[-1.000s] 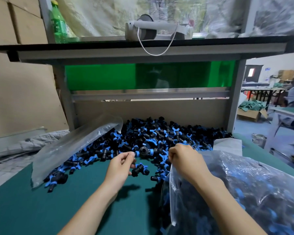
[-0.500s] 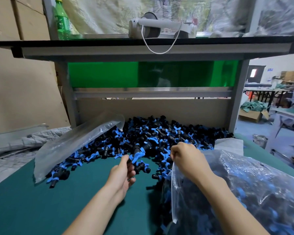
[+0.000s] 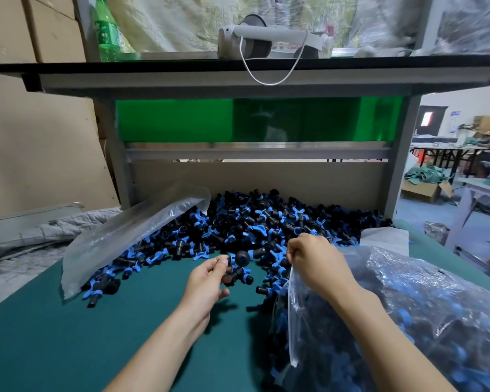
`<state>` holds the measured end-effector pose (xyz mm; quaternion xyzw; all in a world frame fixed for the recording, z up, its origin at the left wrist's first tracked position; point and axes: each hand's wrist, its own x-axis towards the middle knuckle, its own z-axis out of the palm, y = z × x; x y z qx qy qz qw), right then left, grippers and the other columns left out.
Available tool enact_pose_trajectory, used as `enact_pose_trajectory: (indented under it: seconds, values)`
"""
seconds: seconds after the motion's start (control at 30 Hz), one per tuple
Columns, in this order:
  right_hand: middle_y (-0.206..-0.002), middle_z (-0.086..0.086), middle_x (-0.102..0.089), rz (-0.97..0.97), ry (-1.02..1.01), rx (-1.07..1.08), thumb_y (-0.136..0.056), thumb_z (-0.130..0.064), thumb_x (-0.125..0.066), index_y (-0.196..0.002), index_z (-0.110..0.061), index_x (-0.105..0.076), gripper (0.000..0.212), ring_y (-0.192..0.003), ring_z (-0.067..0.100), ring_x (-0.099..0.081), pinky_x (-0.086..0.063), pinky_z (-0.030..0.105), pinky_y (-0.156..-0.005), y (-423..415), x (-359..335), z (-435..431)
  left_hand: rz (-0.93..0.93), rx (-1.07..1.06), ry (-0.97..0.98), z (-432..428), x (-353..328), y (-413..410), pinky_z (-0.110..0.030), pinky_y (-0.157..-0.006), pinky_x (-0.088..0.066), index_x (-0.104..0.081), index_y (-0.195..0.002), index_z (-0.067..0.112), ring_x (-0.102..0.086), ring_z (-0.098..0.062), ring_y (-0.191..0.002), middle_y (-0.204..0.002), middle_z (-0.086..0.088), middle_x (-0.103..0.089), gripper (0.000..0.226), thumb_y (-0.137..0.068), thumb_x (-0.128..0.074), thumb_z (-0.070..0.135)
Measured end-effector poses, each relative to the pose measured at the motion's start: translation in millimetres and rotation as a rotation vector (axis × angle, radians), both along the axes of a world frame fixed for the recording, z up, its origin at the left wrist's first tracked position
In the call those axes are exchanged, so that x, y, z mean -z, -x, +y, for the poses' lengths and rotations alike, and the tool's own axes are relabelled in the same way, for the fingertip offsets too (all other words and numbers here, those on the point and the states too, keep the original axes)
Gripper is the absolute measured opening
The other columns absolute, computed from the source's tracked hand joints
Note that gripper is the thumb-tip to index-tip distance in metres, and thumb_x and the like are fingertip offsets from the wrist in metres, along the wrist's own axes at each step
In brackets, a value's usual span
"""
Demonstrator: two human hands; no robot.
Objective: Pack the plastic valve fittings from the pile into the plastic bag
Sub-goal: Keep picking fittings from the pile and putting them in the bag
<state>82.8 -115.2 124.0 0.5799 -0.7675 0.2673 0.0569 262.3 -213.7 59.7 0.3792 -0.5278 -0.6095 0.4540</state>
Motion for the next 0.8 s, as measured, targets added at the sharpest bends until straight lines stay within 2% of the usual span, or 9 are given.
enact_pose_trajectory:
  seconds: [0.2, 0.33, 0.47, 0.8]
  values:
    - [-0.073, -0.003, -0.061, -0.005, 0.011, 0.004, -0.076, 0.0, -0.04, -0.059, -0.021, -0.05, 0.029, -0.072, 0.017, -0.058, -0.042, 0.032, -0.055, 0.4, 0.1, -0.4, -0.005, 0.006, -0.009, -3.4, 4.1, -0.4, -0.024, -0.059, -0.05, -0.067, -0.11, 0.016, -0.061, -0.013, -0.086, -0.104, -0.002, -0.067, 0.018, -0.099, -0.056, 0.027]
    - [-0.07, -0.003, -0.06, -0.012, 0.026, 0.0, -0.075, 0.0, -0.04, -0.058, -0.02, -0.051, 0.028, -0.07, 0.016, -0.057, -0.046, 0.034, -0.058, 0.4, -0.2, -1.4, 0.078, 0.025, -0.128, -3.1, 4.2, 1.6, -0.022, -0.046, -0.042, -0.063, -0.09, 0.013, -0.054, -0.007, -0.058, -0.07, 0.006, -0.064, 0.024, -0.099, -0.056, 0.034]
    - [-0.069, -0.003, -0.058, -0.009, 0.049, -0.005, -0.075, 0.0, -0.04, -0.058, -0.019, -0.05, 0.027, -0.071, 0.017, -0.056, -0.047, 0.036, -0.058, -0.2, 0.4, -2.2, 0.137, 0.01, -0.279, -2.4, 6.7, 2.5, -0.022, -0.039, -0.035, -0.06, -0.092, 0.013, -0.048, -0.008, -0.049, -0.055, 0.007, -0.053, 0.027, -0.097, -0.058, 0.039]
    - [-0.072, -0.001, -0.058, 0.015, 0.092, -0.009, -0.073, 0.001, -0.04, -0.06, -0.018, -0.051, 0.025, -0.07, 0.021, -0.056, -0.048, 0.041, -0.059, 0.1, -1.2, -3.6, 0.144, 0.12, -0.337, 4.3, 13.1, 1.2, -0.022, -0.04, -0.037, -0.061, -0.095, 0.014, -0.05, -0.009, -0.049, -0.059, 0.003, -0.057, 0.028, -0.099, -0.053, 0.041]
